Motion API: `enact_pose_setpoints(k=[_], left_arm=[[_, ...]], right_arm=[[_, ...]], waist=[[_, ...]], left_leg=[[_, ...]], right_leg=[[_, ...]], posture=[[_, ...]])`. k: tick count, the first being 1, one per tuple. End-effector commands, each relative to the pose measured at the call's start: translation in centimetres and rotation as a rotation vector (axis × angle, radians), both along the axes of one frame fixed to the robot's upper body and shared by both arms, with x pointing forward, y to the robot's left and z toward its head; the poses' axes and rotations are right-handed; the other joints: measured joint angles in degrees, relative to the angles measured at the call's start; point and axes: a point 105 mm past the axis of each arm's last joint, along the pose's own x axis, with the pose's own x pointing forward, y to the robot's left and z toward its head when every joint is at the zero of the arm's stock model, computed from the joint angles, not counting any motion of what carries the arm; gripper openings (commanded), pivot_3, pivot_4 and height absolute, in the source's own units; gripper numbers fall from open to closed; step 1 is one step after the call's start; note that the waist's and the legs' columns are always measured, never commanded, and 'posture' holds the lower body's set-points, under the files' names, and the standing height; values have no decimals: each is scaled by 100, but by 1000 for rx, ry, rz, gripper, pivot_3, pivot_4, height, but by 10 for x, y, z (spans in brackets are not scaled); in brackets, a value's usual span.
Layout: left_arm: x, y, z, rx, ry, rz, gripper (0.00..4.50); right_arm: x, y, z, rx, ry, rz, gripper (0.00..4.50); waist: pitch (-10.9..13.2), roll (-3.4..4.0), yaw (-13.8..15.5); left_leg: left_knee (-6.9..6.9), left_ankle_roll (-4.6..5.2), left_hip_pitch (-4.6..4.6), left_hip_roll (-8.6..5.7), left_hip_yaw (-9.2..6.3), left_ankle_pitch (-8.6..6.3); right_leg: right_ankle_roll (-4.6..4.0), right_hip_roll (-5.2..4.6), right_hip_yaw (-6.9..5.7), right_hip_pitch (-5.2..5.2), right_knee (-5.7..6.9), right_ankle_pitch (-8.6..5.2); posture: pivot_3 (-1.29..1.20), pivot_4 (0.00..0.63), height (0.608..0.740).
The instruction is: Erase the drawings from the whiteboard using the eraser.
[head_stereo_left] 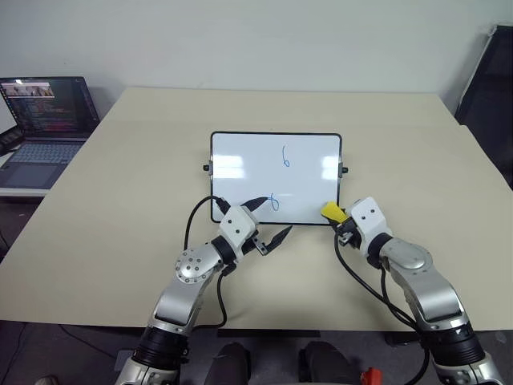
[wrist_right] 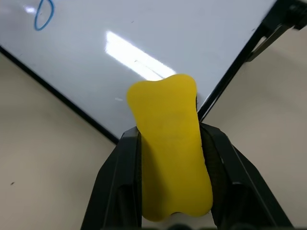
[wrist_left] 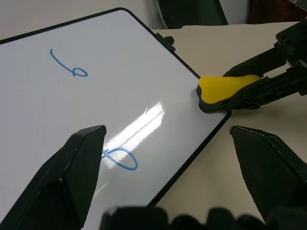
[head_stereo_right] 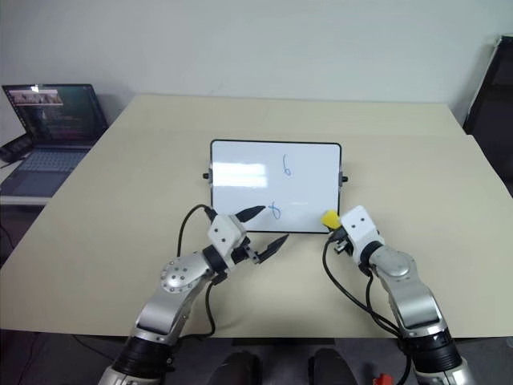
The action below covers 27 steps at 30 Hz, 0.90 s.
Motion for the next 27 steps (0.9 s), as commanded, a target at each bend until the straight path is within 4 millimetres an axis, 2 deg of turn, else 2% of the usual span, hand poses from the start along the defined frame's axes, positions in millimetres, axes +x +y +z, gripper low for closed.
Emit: enact_pose_setpoints(k=[1,7,11,18,22,27], left_arm=[[3,2,13,-15,-60,15,4500],[5,5,15,-14,-70,32,4500],[5,6,17,-18,-81,48,4500],[5,6,16,-18,-88,59,4500],[7,6,17,-21,-95,71,4500],[8,2,15,-25,-91,56,4500]], right_arm=[[5,-8,2,7,-16,-50,1327],[7,-5,10,36,-60,-49,1327],[11,-3,23,61,-117,-36,1327],[14,-3,24,74,-135,-39,1327],[21,11,41,100,-205,8,1327],[32,41,73,123,-335,108,1327]], waist=[[0,0,-9],[1,1,-14],[4,2,-11],[5,3,1],[6,5,-13],[11,11,-14]], left_leg=[[-1,0,0,1,1,0],[-1,0,0,2,2,0],[-1,0,-4,0,3,0],[-7,0,-14,-1,4,0],[-8,0,-12,0,5,0],[-11,0,-17,-3,6,0]], right_leg=[[0,0,1,0,-2,0],[0,0,3,-1,-2,0],[0,0,3,-3,-5,0],[0,-6,4,-10,-16,0],[0,-7,5,-11,-13,0],[0,-7,5,-19,-14,0]], posture=[[0,150,740],[0,150,740],[0,150,740],[0,150,740],[0,150,740],[0,150,740]])
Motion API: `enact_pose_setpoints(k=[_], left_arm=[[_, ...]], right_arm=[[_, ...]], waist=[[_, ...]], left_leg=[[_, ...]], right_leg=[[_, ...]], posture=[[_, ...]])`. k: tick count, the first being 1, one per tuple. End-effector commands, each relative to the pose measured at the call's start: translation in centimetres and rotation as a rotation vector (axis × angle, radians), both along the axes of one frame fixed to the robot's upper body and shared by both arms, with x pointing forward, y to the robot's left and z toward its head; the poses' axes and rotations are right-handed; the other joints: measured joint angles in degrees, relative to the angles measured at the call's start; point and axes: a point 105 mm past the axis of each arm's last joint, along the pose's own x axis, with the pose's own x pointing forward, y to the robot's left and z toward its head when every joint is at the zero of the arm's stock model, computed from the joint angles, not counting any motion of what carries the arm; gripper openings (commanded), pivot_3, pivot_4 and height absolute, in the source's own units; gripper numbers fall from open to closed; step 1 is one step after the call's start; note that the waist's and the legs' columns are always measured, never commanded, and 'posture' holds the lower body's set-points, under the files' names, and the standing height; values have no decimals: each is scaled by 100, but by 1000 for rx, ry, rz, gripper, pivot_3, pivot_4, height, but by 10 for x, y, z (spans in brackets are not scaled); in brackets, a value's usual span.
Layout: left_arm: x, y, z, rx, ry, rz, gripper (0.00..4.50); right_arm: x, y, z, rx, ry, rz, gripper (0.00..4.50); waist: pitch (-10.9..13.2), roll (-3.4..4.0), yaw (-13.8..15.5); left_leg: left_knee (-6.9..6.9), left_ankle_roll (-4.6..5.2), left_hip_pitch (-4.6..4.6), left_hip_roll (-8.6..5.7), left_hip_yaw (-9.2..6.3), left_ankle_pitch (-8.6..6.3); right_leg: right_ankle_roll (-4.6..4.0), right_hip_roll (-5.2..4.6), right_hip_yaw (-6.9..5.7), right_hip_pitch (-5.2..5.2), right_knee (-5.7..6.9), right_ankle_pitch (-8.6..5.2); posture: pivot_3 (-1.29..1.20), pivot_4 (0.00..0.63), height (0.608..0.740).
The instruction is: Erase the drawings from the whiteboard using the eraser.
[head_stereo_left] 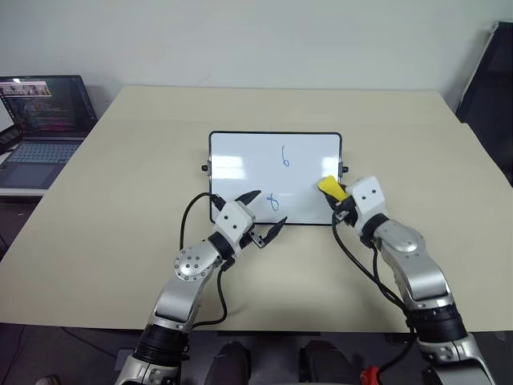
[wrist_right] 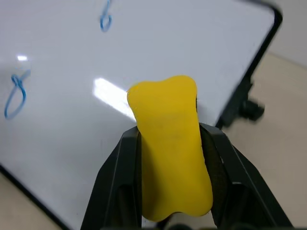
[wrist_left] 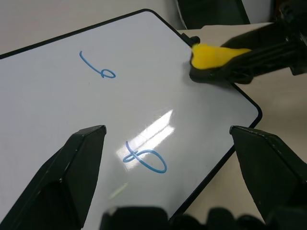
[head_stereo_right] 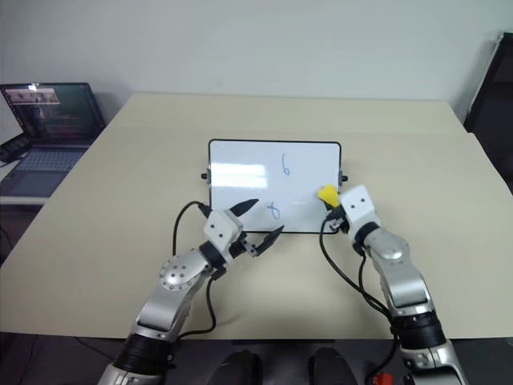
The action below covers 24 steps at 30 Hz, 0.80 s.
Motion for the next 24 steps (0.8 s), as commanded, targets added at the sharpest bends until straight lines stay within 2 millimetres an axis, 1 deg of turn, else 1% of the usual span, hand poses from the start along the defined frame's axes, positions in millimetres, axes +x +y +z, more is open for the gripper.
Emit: enact_pose_setpoints(k=[1,4,12,15,20,22,24], left_arm=[[0,-6,13,-10,-57,-24,4500],[3,-5,14,-6,-61,-25,4500],[1,-2,12,1,-61,-21,4500],[-1,0,12,1,-60,-13,4500],[-3,1,10,0,-58,-5,4500],[-3,1,10,-1,-56,-4,4500],[-4,0,10,-3,-57,-3,4500]], right_arm=[[7,25,34,16,-139,78,1327],[21,40,46,17,-175,106,1327],[39,66,53,-7,-187,173,1327],[50,70,56,-33,-186,171,1327],[64,70,55,-72,-174,140,1327],[66,72,52,-92,-166,139,1327],[66,74,43,-127,-132,147,1327]], waist=[[0,0,-2],[1,1,6],[2,3,12],[4,6,-2],[4,6,1],[4,6,2],[4,6,1]], left_leg=[[-2,0,-2,1,0,0],[-5,0,-5,1,2,0],[-6,-1,-13,-2,1,0],[-6,-1,-13,-2,1,0],[-7,-1,-14,-1,3,0],[-6,0,-15,-1,4,0],[-6,0,-14,-1,4,0]], right_leg=[[0,0,0,-2,-2,0],[0,-1,1,-7,-3,0],[0,-11,-3,-12,-7,0],[0,-11,-2,-15,-3,0],[0,-12,-1,-19,-1,0],[0,-13,-1,-19,-2,0],[0,-13,-1,-19,0,0]], posture=[[0,150,740],[0,150,740],[0,150,740],[0,150,740],[0,150,740],[0,150,740],[0,150,740]])
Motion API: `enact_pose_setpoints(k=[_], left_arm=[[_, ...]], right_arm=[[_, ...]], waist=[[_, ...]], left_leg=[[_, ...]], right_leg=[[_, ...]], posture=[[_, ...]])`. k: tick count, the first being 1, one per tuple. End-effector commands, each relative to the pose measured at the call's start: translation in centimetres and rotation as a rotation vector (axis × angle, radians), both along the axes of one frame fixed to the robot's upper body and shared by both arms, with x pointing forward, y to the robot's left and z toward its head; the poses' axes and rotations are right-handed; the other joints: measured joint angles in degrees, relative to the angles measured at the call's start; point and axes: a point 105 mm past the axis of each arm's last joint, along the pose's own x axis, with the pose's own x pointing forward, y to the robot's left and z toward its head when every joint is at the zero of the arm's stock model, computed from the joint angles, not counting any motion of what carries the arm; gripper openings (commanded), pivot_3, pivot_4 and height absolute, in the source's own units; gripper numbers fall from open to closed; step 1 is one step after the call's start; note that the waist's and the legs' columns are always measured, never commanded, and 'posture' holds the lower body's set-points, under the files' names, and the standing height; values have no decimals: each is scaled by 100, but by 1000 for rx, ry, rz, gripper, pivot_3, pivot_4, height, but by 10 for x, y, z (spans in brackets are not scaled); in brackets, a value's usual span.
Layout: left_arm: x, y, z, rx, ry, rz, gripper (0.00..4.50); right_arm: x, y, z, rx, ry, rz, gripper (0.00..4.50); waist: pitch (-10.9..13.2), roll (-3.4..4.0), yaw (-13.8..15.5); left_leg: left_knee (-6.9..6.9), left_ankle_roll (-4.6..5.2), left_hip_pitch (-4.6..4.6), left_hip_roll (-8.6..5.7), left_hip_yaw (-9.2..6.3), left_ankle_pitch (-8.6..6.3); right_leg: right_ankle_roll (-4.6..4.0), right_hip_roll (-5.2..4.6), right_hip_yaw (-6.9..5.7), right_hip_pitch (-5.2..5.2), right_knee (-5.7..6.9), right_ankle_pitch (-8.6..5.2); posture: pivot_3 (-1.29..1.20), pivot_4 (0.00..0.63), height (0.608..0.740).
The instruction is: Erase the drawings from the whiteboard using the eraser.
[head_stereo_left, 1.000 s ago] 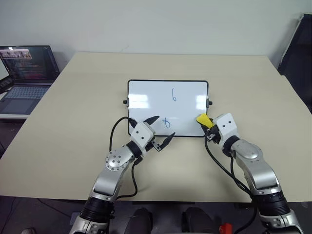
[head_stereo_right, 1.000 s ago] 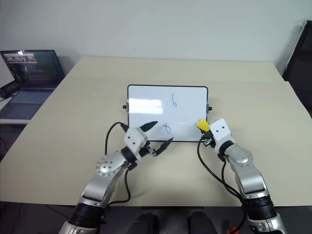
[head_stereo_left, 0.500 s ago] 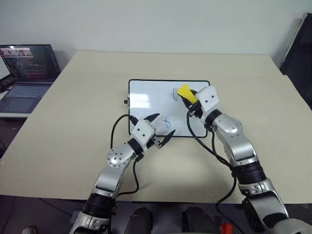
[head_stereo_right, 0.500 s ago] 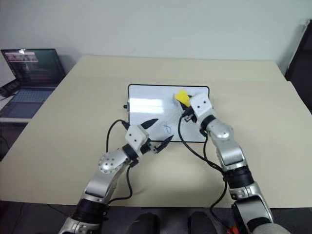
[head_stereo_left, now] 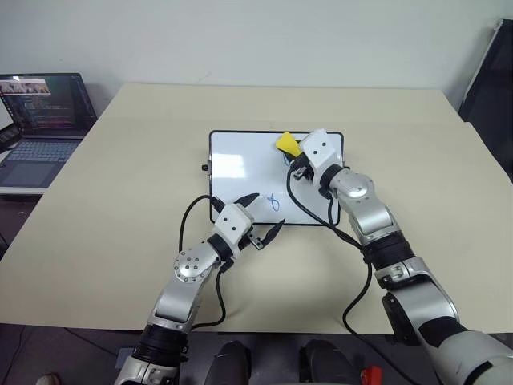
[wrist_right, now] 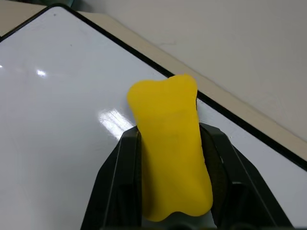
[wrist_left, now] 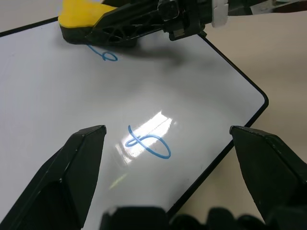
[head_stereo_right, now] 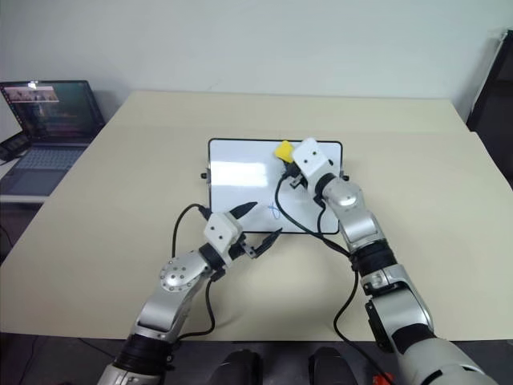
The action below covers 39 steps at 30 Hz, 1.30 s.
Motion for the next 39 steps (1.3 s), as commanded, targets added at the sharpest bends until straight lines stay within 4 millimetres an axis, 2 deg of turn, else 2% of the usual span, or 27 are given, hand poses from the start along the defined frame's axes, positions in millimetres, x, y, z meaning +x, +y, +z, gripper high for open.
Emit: enact_pose_setpoints(k=[1,5,15,19,27,30,33,35,39], left_arm=[[-4,-4,17,-16,-71,-11,4500],[-4,-4,18,-18,-73,-6,4500],[-4,-6,17,-24,-65,-7,4500],[-3,-6,17,-23,-64,-8,4500],[-1,-8,17,-22,-65,-23,4500],[-2,-7,18,-20,-66,-24,4500],[-3,-5,18,-17,-65,-18,4500],[-4,-3,17,-16,-64,-11,4500],[-6,0,16,-17,-62,5,4500]], right_arm=[[0,4,-2,-41,4,8,1327],[-11,-3,-24,-66,78,13,1327],[-42,-31,-55,-90,200,-34,1327],[-36,-35,-46,-79,182,-60,1327],[-10,-25,7,12,-32,-119,1327],[-4,-22,14,21,-61,-142,1327],[-5,-19,3,-15,-30,-116,1327],[-10,-19,-12,-48,11,-95,1327],[-30,-21,-43,-114,100,-28,1327]], waist=[[0,0,-4],[-2,0,1],[-4,1,27],[-4,1,15],[-3,1,8],[-2,2,7],[-2,2,8],[-3,2,8],[-3,2,10]], left_leg=[[0,0,1,1,0,0],[2,0,4,2,-1,0],[9,1,8,-3,-15,0],[9,1,15,-5,-15,0],[13,2,15,-6,-13,1],[11,2,10,-5,-9,1],[7,2,5,-4,-8,1],[6,2,3,-4,-7,1],[6,3,5,-3,-9,1]], right_leg=[[0,0,0,0,2,0],[0,0,-1,3,5,0],[0,-2,-13,19,4,0],[0,-3,-13,22,8,0],[0,-2,-12,18,17,1],[0,-2,-7,13,11,1],[0,-3,-8,11,0,1],[0,-3,-6,10,-1,1],[0,-3,-8,12,1,1]], posture=[[0,150,740],[0,150,740],[0,150,740],[0,150,740],[0,150,740],[0,150,740],[0,150,740],[0,150,740],[0,150,740]])
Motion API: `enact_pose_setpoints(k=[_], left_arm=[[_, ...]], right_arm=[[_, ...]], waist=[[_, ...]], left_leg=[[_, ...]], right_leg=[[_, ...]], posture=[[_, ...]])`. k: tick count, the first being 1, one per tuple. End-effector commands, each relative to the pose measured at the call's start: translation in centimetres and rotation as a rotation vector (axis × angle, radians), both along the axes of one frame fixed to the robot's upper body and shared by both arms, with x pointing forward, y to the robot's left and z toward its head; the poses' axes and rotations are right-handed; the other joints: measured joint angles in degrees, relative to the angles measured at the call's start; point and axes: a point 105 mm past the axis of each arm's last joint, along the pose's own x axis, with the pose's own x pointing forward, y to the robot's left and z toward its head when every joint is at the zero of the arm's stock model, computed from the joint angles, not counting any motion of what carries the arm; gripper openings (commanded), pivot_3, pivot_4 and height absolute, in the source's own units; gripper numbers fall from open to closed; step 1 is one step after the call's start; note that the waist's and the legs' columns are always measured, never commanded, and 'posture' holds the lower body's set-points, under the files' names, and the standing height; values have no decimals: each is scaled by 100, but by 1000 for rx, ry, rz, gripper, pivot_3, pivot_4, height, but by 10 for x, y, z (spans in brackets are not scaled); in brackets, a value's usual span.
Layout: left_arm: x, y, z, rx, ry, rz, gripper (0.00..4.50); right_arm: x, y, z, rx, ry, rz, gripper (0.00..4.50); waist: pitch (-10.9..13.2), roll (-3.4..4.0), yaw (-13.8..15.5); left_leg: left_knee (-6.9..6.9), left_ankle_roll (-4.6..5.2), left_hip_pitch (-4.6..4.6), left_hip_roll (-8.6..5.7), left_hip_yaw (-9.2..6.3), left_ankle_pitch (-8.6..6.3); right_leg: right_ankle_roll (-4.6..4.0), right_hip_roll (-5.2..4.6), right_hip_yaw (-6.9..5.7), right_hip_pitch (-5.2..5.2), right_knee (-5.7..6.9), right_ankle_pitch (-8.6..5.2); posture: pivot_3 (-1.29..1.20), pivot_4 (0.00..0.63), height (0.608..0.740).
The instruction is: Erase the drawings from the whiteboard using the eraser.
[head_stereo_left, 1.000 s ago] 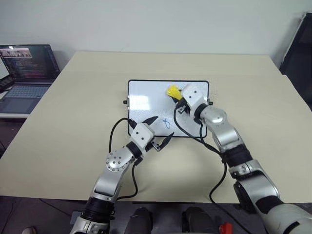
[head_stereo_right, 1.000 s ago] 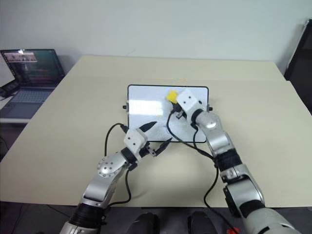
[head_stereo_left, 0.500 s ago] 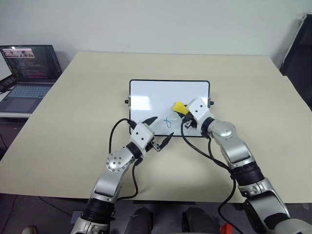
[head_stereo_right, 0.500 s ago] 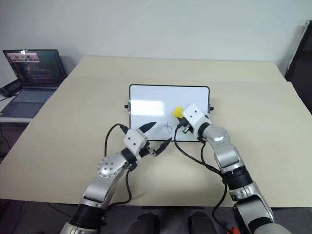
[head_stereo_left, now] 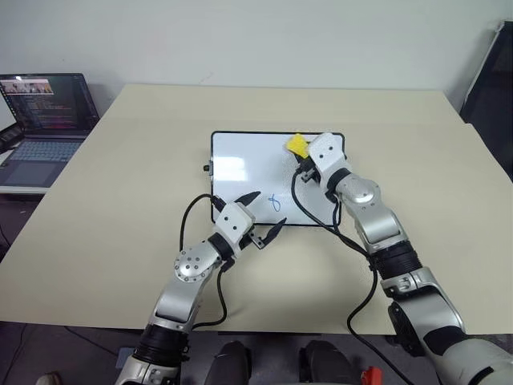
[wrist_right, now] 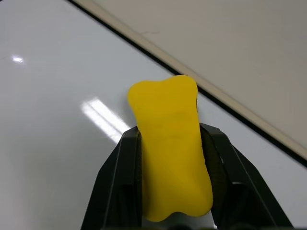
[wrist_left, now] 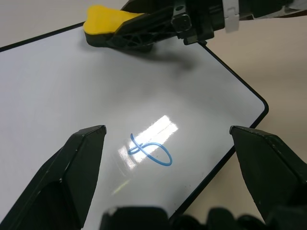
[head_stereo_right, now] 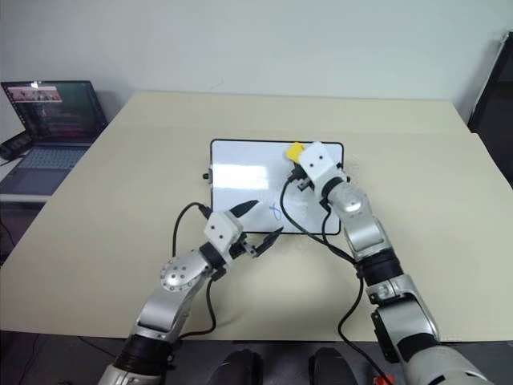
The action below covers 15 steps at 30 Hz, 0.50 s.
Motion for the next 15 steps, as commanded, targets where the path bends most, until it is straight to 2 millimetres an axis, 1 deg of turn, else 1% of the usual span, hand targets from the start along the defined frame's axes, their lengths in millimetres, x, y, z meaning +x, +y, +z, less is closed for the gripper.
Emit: enact_pose_setpoints(k=[1,3,6,11,15], left_arm=[[-4,2,13,-15,-55,9,4500],[-5,4,13,-9,-58,17,4500],[-9,9,10,-3,-53,33,4500],[-16,21,3,-11,-18,78,4500],[-19,23,-2,-8,3,86,4500]], right_arm=[[-19,-5,-32,-65,104,47,1327],[-26,-7,-38,-72,125,57,1327],[-31,-14,-39,-38,138,32,1327],[-31,-20,-31,19,117,-17,1327],[-30,-25,-24,36,87,-40,1327]], waist=[[0,0,4],[0,0,3],[0,0,3],[0,0,3],[0,0,18]], left_leg=[[0,0,1,0,-1,0],[1,0,2,-1,0,0],[2,1,8,-1,-2,0],[1,0,10,-1,-2,0],[1,1,7,-2,-4,0]], right_leg=[[0,0,-1,2,-1,0],[0,-1,0,4,-1,0],[0,-1,0,7,4,0],[0,0,-1,7,5,0],[0,-2,-2,7,2,0]], posture=[[0,150,740],[0,150,740],[0,150,740],[0,150,740],[0,150,740]])
